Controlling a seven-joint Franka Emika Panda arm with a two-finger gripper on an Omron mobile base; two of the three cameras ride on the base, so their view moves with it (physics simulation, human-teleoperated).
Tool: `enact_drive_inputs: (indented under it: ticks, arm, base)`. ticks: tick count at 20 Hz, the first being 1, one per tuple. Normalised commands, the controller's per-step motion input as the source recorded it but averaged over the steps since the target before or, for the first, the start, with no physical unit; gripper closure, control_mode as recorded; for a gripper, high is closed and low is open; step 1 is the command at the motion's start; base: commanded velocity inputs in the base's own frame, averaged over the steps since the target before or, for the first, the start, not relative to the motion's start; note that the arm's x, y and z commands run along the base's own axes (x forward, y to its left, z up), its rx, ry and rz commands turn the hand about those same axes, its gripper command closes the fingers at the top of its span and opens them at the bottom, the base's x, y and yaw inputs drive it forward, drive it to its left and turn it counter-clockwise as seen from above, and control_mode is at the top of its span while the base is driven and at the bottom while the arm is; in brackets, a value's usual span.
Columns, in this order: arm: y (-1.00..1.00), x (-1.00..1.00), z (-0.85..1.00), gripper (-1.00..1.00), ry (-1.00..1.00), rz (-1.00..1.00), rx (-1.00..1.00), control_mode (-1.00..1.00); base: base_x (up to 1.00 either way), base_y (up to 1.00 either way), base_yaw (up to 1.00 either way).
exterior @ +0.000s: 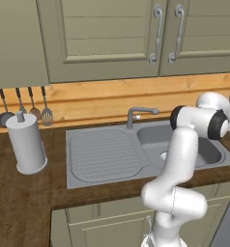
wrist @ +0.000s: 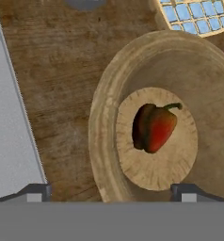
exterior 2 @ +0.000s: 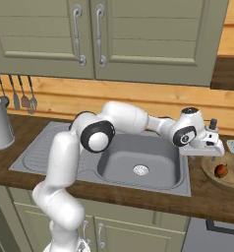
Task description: Pick the bell pepper from the sink and place it in the bowl. Then pick the bowl and place it in the microwave. Then close the microwave door and press the start button.
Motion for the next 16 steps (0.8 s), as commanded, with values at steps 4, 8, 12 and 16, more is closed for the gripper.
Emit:
enact_drive_inputs:
  ticks: [4,8,12,16]
  arm:
    - [0.00,0.21,-0.08,-1.00,0.00,0.04,0.00,-1.00]
    - [-0.12,0.12,-0.03,-1.00,0.00,0.03,0.00,-1.00]
    - [-0.14,0.00,-0.22,-1.00,0.05,0.05,0.00,-1.00]
    - [-0.21,0.00,-0.33,-1.00,0.08,0.06,0.00,-1.00]
  base:
    - [0.00,0.00,0.00]
    - [0.00,0.00,0.00]
    - [0.00,0.00,0.00]
    - [0.00,0.00,0.00]
